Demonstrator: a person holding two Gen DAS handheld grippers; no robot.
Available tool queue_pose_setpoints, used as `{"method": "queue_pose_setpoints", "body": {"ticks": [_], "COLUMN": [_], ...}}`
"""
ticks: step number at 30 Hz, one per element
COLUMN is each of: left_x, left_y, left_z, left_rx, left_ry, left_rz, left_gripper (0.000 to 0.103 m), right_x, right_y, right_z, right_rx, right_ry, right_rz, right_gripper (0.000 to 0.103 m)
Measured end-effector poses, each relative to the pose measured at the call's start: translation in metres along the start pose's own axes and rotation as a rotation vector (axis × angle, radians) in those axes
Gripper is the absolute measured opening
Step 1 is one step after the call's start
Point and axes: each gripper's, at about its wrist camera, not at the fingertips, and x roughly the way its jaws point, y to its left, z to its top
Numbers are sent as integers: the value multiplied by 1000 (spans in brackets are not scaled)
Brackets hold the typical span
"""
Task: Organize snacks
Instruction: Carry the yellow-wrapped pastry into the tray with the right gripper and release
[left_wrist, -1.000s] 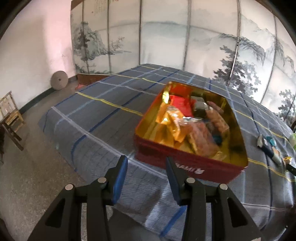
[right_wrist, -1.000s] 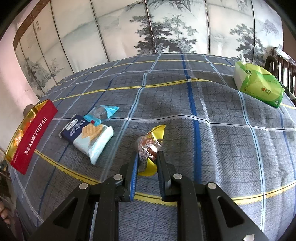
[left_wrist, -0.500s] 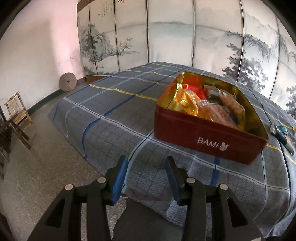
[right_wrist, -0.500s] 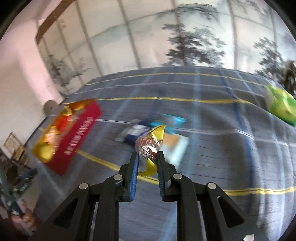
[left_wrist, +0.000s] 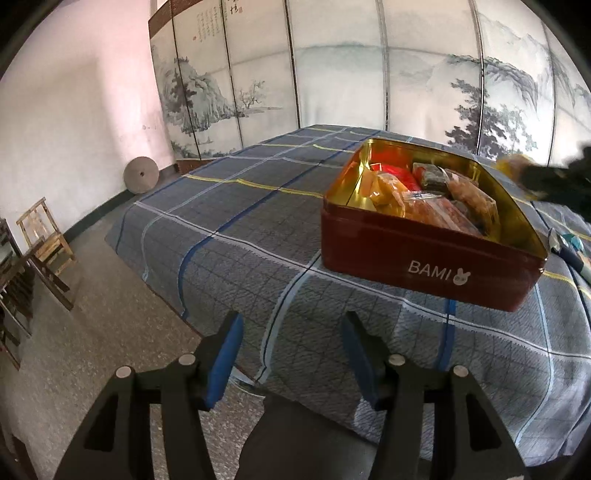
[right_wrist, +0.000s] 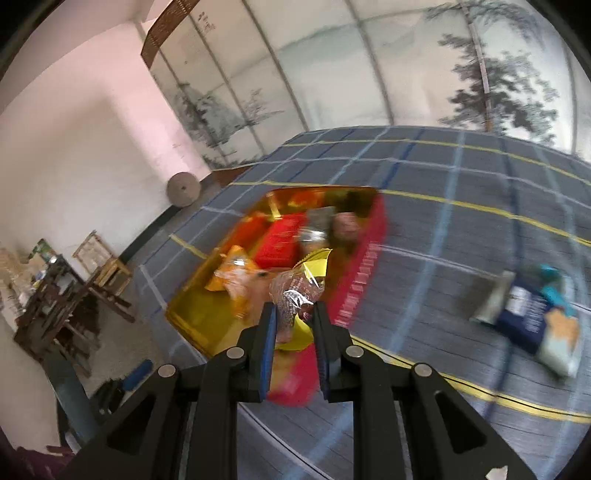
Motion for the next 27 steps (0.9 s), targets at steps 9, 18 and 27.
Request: {"method": "queue_pose_setpoints", "body": {"ticks": [9,18,27], "left_x": [0,-1,1], "left_y": [2,3,5], "left_z": [0,-1,-1], "left_rx": [-9,-10,-14], "left_ry": [-1,-2,-2], "left_rz": [-5,-6,-14], "left_gripper": [62,64,65], "right_x": [49,69,83], "right_y": [36,58,65], "right_z": [12,19,20], "right_rx": [-39,-66,-67], "right_ry": [57,81,102], "right_rz": [33,23,0], "right_gripper": [18,18,18]}}
